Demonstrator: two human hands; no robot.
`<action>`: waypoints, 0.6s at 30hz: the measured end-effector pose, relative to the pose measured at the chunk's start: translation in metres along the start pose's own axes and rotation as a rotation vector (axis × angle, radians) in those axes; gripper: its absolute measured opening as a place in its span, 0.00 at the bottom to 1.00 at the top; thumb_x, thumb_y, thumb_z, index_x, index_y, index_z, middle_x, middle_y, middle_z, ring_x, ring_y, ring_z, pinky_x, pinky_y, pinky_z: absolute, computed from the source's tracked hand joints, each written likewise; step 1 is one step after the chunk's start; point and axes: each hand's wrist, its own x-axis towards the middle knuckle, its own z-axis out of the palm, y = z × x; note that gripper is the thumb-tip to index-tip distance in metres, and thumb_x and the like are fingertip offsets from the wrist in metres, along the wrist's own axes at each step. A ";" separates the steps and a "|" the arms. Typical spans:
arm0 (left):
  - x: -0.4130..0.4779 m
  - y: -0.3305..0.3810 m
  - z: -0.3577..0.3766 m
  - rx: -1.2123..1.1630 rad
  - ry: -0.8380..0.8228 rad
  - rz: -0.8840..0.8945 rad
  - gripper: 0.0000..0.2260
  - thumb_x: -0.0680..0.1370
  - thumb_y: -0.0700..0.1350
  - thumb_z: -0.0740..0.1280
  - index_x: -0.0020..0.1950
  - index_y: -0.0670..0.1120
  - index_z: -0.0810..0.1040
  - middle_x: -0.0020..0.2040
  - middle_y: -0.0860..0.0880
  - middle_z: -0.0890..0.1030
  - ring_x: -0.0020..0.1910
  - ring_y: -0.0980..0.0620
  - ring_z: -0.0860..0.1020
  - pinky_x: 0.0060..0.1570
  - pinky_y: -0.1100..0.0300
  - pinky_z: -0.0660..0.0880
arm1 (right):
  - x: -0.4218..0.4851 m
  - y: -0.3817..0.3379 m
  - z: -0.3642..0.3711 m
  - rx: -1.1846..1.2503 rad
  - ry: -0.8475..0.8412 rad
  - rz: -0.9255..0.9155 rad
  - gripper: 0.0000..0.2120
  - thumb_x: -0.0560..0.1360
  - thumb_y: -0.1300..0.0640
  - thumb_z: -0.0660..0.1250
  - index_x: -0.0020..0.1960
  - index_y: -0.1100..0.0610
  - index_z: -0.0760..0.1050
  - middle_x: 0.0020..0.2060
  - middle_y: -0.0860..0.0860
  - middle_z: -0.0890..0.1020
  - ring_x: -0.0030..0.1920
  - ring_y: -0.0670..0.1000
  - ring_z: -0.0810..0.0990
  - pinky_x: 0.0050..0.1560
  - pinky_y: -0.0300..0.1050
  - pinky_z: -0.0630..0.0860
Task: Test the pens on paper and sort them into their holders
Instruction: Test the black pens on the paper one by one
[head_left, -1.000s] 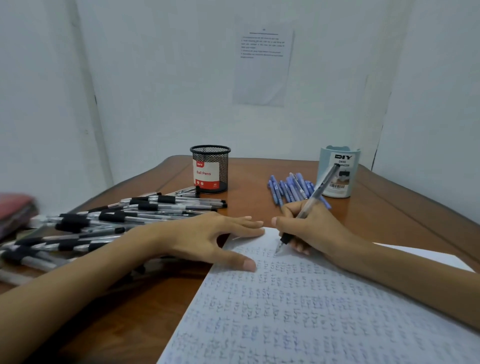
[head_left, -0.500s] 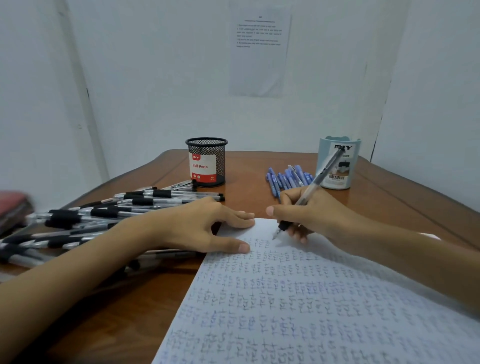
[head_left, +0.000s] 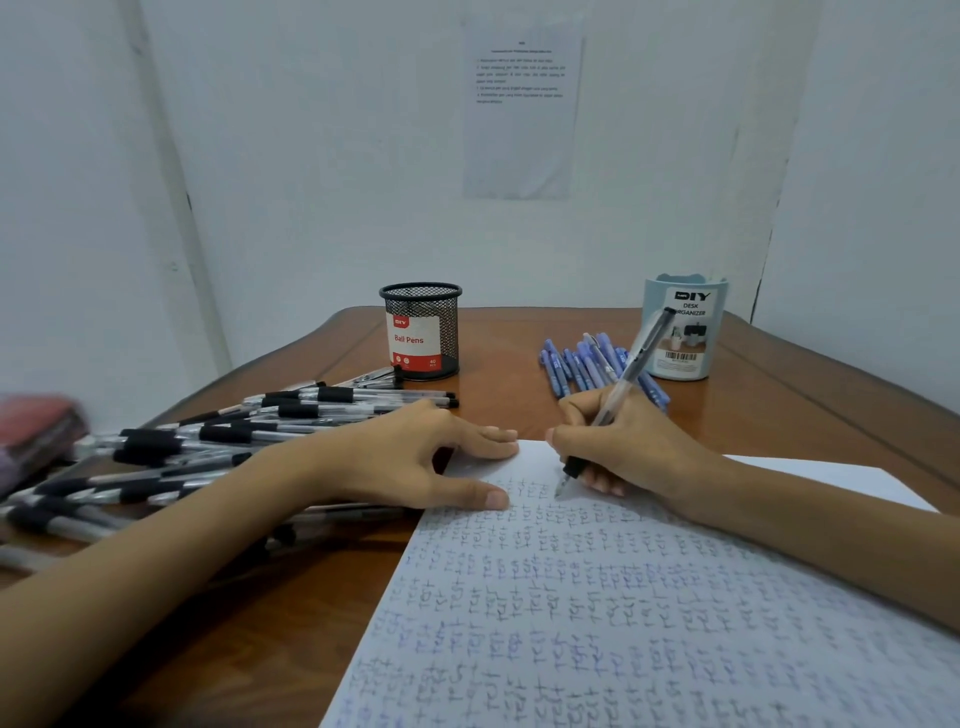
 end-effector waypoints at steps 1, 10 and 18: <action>0.000 0.000 0.000 0.000 0.000 -0.002 0.29 0.73 0.62 0.63 0.72 0.51 0.67 0.71 0.61 0.64 0.68 0.67 0.63 0.67 0.70 0.59 | 0.000 0.000 0.000 0.005 -0.007 -0.003 0.20 0.74 0.68 0.65 0.26 0.58 0.63 0.18 0.52 0.70 0.19 0.46 0.68 0.19 0.35 0.64; -0.002 0.003 0.000 -0.025 0.004 -0.017 0.30 0.72 0.61 0.62 0.72 0.51 0.67 0.71 0.60 0.65 0.68 0.68 0.62 0.61 0.81 0.56 | 0.001 0.001 0.001 -0.008 0.005 -0.041 0.21 0.72 0.68 0.64 0.25 0.56 0.61 0.19 0.53 0.66 0.18 0.46 0.67 0.19 0.35 0.63; -0.002 0.004 0.000 -0.033 0.000 -0.031 0.30 0.72 0.61 0.62 0.72 0.53 0.66 0.71 0.62 0.64 0.67 0.71 0.61 0.59 0.83 0.54 | 0.001 0.002 0.000 -0.017 0.036 -0.050 0.20 0.73 0.66 0.66 0.25 0.57 0.64 0.21 0.54 0.71 0.19 0.45 0.69 0.20 0.35 0.64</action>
